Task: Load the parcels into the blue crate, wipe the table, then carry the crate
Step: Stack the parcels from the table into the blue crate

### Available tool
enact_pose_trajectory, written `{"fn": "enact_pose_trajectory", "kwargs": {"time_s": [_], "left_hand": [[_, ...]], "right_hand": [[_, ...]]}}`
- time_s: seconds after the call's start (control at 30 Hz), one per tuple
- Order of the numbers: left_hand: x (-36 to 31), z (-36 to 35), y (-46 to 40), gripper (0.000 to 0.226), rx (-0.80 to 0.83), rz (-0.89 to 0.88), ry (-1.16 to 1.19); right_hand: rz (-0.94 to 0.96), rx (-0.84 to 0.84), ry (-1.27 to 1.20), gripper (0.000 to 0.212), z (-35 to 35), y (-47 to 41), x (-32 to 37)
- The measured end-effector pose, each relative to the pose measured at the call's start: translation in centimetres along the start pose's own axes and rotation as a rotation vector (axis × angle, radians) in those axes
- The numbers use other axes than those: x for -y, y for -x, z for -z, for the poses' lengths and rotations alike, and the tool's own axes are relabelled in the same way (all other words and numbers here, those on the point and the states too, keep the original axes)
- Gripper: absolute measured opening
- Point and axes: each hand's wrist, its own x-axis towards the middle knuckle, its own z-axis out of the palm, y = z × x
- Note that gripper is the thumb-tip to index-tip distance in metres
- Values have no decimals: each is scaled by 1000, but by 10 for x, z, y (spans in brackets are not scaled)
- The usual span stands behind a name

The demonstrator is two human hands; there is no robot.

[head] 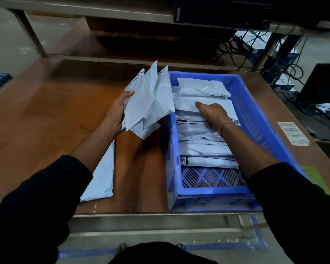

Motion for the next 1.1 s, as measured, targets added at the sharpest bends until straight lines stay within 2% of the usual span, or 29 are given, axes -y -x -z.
{"fn": "enact_pose_trajectory", "kwargs": {"time_s": [0.13,0.2,0.33,0.4,0.47,0.53,0.6,0.67,0.7,0.77,0.8,0.93,1.03,1.1], "left_hand": [[-1,-2,-1,51,0,-21,-31],[-1,-4,0,46,6,-16,-42],[1,-6,1,39,26,-11,-43],[2,-6,2,33,36,-1,-48],[2,-5,4,35,51,12,-54],[4,-3,5,33,53,15,-72],[6,-1,5,32,56,19,-89],[8,0,4,37,74,28,-102],[8,1,5,36,84,25,-110],[8,1,5,30,113,11,-120],[7,2,5,27,124,2,-117],[5,11,3,32,125,-18,-106],[5,19,-3,49,66,-19,-76],[6,21,-4,52,17,-21,-54]], "right_hand": [[82,-44,457,43,11,6,-1],[110,-105,611,51,8,6,-3],[138,-61,743,61,0,3,-11],[156,-105,738,59,3,4,-8],[265,-255,613,50,5,7,1],[398,-328,315,39,3,14,19],[378,-117,-110,40,-3,24,43],[300,105,-324,40,-13,32,61],[295,139,-331,35,-19,33,67],[301,104,-317,17,-30,32,73],[288,87,-331,14,-33,31,74],[225,40,-442,26,-38,21,70],[240,-126,-477,41,-28,9,63],[278,-244,-481,58,-15,6,59]]}}
